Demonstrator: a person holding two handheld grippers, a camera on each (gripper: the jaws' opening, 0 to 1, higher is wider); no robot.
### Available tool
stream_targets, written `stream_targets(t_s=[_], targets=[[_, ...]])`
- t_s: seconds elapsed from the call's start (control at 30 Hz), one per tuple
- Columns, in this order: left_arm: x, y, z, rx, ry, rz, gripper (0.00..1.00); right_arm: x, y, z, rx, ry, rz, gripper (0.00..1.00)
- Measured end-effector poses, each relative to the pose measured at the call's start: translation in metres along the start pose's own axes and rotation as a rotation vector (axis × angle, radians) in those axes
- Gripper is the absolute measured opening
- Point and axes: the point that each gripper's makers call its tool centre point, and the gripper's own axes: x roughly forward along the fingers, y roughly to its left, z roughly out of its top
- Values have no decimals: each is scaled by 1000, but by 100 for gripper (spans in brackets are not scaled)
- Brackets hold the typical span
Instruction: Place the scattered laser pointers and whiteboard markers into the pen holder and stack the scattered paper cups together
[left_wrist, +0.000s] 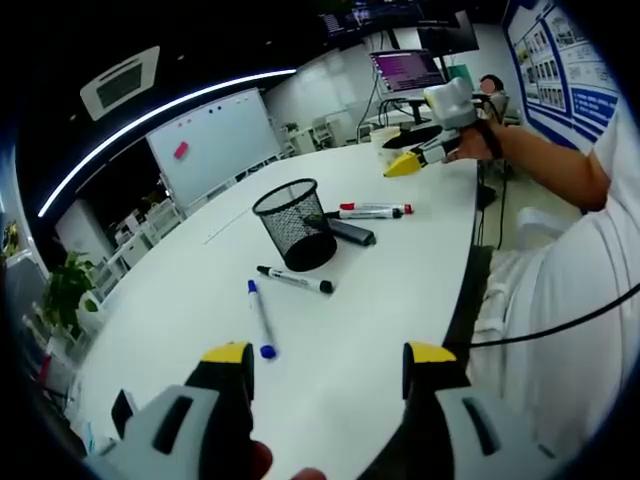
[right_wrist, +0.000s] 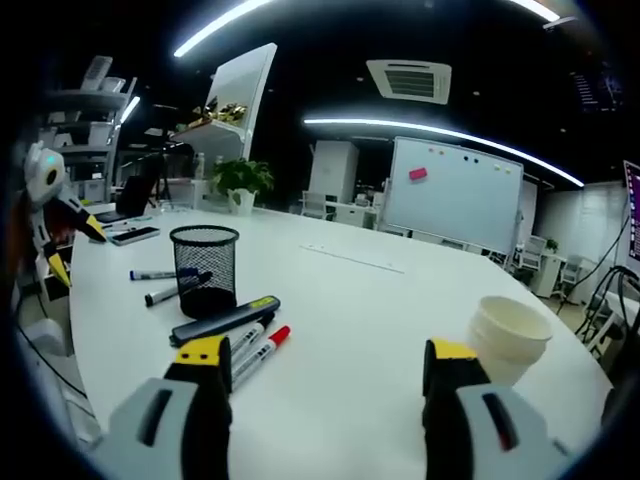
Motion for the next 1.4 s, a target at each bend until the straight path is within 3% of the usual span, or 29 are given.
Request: stream_targets(t_s=[0.87, 1.4], targets=[[-1, 2, -1, 0, 2, 12, 60, 3, 35, -14, 66, 9, 82, 75], [1, 3, -4, -3, 4, 8, 60, 5, 40, -23, 89, 28, 107, 74]])
